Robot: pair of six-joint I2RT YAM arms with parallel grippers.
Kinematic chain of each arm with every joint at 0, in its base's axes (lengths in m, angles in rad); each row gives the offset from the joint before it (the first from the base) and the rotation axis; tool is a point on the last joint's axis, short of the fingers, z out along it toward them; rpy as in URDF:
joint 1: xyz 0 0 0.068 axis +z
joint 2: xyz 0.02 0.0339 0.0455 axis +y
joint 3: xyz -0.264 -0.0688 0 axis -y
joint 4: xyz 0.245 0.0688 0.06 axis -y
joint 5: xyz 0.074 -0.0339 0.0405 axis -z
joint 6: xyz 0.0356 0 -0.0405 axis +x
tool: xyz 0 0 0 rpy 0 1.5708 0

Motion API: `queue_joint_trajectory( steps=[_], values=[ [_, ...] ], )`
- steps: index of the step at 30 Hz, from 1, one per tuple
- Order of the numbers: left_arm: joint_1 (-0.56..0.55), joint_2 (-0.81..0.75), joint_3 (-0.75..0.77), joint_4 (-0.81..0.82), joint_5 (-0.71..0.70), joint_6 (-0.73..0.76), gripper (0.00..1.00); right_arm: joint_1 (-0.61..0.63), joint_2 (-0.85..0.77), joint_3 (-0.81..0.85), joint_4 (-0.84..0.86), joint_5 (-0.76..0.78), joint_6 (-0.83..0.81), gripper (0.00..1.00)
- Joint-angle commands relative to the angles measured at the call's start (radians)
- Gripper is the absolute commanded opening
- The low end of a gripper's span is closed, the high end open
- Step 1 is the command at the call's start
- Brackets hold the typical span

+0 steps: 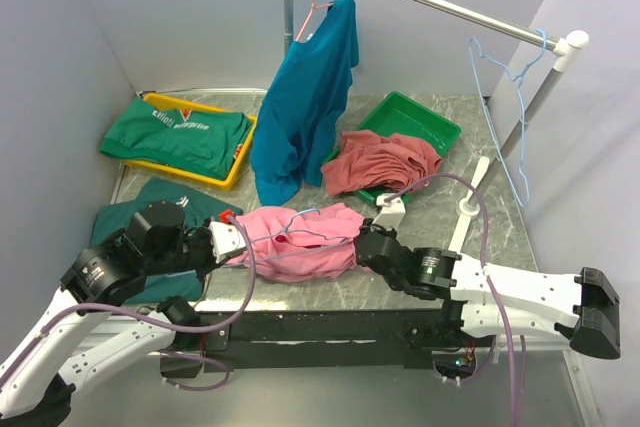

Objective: Place the t-shirt on the hanger

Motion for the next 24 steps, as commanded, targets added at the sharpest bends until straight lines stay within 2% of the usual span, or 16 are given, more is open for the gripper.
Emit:
queue_joint_trajectory(
  steps=[1,24],
  values=[
    [-0.002,-0.010,0.044,0.043,0.036,0.011,0.01,-0.001,0.009,0.049,0.008,0.034,-0.004,0.13],
    [-0.002,0.004,-0.005,0.069,-0.001,0.034,0.01,-0.001,-0.013,0.066,-0.005,0.021,-0.016,0.11]
  ],
)
